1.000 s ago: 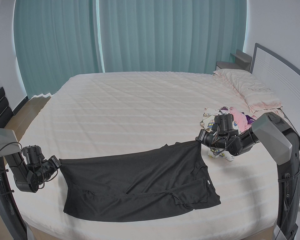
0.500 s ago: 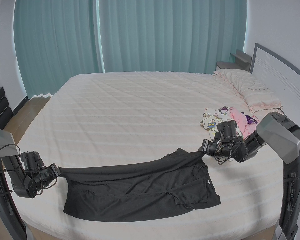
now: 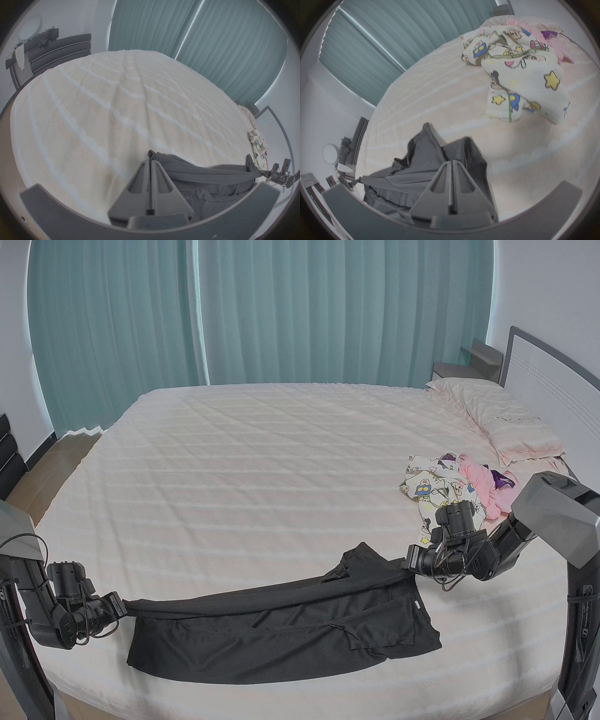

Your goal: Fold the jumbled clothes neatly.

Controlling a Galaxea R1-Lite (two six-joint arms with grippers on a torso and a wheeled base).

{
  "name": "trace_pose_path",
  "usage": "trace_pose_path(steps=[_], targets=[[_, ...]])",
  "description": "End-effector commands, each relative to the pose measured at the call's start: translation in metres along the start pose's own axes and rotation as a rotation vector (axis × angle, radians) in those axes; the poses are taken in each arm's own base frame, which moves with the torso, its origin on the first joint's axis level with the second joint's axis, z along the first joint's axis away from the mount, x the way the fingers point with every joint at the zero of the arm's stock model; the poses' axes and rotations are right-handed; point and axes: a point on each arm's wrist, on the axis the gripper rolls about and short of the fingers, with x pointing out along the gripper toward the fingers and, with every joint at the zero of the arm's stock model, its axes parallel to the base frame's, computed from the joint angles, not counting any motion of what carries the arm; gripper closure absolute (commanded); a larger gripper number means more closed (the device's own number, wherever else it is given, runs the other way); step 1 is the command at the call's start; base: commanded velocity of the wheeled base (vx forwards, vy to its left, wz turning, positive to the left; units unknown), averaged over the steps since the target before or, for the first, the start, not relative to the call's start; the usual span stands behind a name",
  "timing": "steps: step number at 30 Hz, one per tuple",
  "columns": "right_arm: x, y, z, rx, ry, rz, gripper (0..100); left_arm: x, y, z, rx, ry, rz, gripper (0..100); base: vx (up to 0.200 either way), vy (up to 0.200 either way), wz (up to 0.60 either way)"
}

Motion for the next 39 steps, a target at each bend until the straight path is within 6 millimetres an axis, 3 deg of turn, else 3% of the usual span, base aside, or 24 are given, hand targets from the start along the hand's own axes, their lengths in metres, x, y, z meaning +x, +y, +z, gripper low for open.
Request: trace_pose_path(steps=[1,13,14,21,26,29,32,39], targets=[[0.002,-0.009,-0.013,-0.009,0.050,-0.028,100,0.003,0.003,-0.012,0.002,0.053,0.014,100,0.000,0.000,0.00],[0.009,-0.017,-0.030,-0.039,0.104,-0.057,100,0.003,0.005,-0.030,0.071,0.131,0.026,100,0.000,0.000,0.00],[0.009,-0.017,-0.030,-0.041,0.104,-0.058,0,0.003,0.005,-0.030,0.071,0.132,0.026,0,0.000,0.000,0.00],[0.004,-0.013,-0.025,-0.039,0.079,-0.046,0,0.003,0.005,-0.029,0.065,0.124,0.025,0,0.000,0.000,0.00],[-0.016,-0.004,-0.011,-0.020,0.031,-0.019,0,-0.002,0.013,-0.022,0.026,0.088,0.042,0,0.000,0.000,0.00],[-0.022,-0.001,-0.013,0.001,0.031,-0.018,0,-0.008,0.019,-0.020,-0.003,0.092,0.026,0,0.000,0.000,0.00],[-0.030,0.005,-0.021,0.058,0.048,-0.014,0,-0.028,0.028,-0.016,-0.076,0.091,-0.066,0,0.000,0.000,0.00],[-0.049,0.024,-0.028,0.302,0.053,0.018,0,-0.049,0.039,-0.010,-0.187,0.076,-0.163,0,0.000,0.000,0.00]])
